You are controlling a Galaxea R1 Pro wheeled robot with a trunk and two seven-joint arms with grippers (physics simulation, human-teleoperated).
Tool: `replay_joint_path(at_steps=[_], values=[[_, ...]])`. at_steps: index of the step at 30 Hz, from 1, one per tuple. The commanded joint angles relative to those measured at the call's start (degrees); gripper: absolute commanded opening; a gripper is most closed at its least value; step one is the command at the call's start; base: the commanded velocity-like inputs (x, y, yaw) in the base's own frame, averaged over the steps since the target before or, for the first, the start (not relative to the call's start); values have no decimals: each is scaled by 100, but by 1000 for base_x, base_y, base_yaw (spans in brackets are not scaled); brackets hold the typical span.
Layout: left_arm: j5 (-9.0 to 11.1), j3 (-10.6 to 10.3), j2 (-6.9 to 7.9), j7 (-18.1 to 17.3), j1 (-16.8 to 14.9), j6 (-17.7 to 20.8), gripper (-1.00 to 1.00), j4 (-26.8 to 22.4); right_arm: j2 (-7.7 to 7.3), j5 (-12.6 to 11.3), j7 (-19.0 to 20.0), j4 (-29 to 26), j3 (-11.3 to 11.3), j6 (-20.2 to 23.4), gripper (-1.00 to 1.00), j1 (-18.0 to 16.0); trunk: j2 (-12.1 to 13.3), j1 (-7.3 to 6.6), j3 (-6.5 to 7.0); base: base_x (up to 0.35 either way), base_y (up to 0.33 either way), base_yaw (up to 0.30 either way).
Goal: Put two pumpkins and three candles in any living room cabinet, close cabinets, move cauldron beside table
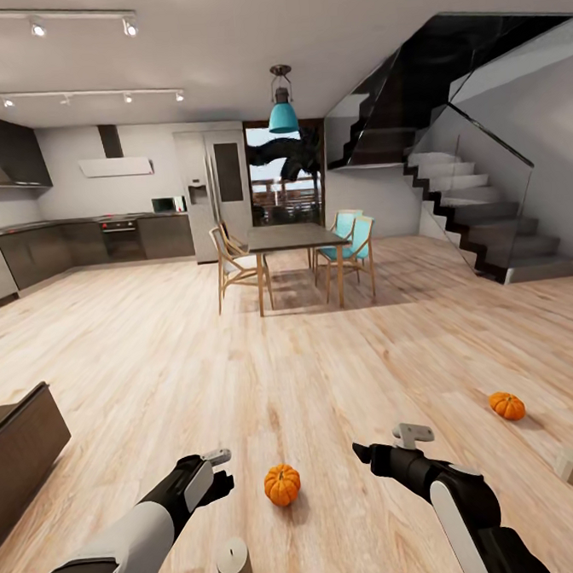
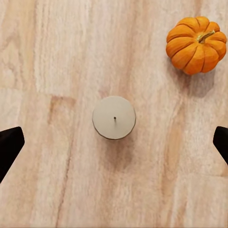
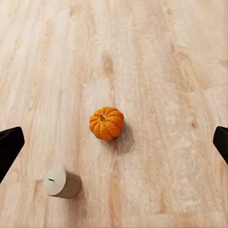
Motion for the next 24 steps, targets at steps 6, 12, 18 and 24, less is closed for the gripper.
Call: replay_joint_path(at_steps=[6,12,18,24], values=[[41,12,-4,42,-1,22,100,-12,2,-2,3,-3,4,30,100,-1,-245,131,-93,0,0,-96],[40,12,-6,43,-1,22,100,-15,4,-2,1,-2,5,31,100,-2,-485,263,-171,0,0,-149],[40,12,-4,43,-1,22,100,-13,4,-2,1,-1,5,32,100,-1,-726,395,-272,0,0,-31],[40,12,-5,43,-1,22,100,-14,7,-2,1,-1,5,30,100,-1,-967,527,-379,0,0,-5]])
